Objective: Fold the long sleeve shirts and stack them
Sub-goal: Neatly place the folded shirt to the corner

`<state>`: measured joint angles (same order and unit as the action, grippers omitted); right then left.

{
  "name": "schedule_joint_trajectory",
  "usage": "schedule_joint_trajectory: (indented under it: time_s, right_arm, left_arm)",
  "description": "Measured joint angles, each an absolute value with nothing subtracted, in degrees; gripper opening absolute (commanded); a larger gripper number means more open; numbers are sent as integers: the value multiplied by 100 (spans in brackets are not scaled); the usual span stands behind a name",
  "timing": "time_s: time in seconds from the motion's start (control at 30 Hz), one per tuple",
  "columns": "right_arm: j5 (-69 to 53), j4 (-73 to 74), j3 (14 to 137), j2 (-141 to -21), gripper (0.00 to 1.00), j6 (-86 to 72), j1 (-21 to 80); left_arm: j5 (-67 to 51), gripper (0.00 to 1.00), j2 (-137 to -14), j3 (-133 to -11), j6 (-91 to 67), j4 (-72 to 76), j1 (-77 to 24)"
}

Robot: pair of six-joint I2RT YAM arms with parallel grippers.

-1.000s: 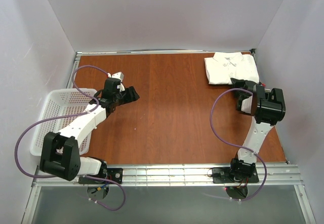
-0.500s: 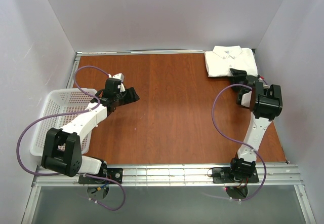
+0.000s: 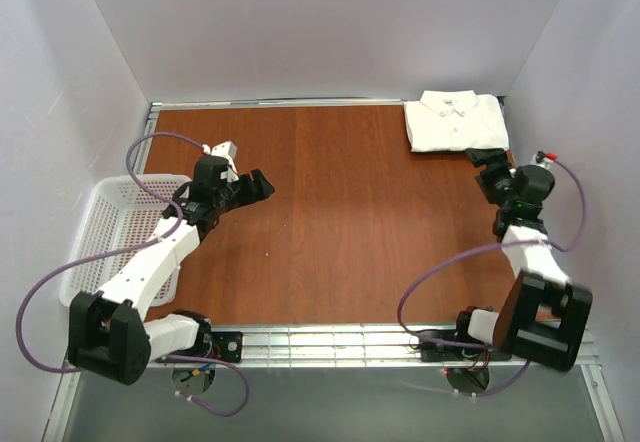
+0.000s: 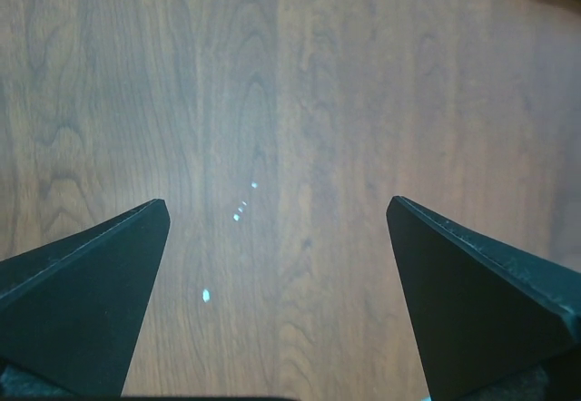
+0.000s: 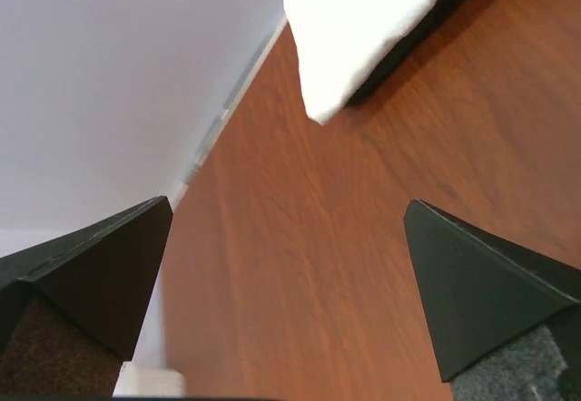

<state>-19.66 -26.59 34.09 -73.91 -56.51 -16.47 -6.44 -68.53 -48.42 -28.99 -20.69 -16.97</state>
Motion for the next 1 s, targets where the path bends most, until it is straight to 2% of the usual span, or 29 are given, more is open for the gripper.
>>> schedule_joint_trajectory:
  time_s: [0.1, 0.23, 0.43, 0.7, 0.9, 1.0]
  right_arm:
    - [-2018, -670, 3857, -5979, 99, -4482, -1861]
    - [-1647, 1535, 5151, -4882, 99, -3103, -1737]
    - [-742, 3378, 5651, -3284, 99, -2276, -799]
    - [217, 4528, 5489, -1682, 99, -1634, 346]
    - [486, 4497, 5371, -244, 99, -1337, 558]
    - [537, 4431, 5349, -27, 99, -1304, 569]
  left_arm:
    - [-611, 96, -6158, -4971, -2956, -2545, -1697]
    - [-390, 98, -4864, -5365, -3085, -3216, -1697]
    - [272, 98, -3148, -5990, -3153, -4386, -1697]
    - [1275, 98, -1559, -6187, -3214, -5850, -1697]
    - [1509, 98, -768, -6187, -3131, -6366, -1697]
    - [1522, 98, -611, -6173, -3074, -6429, -1697]
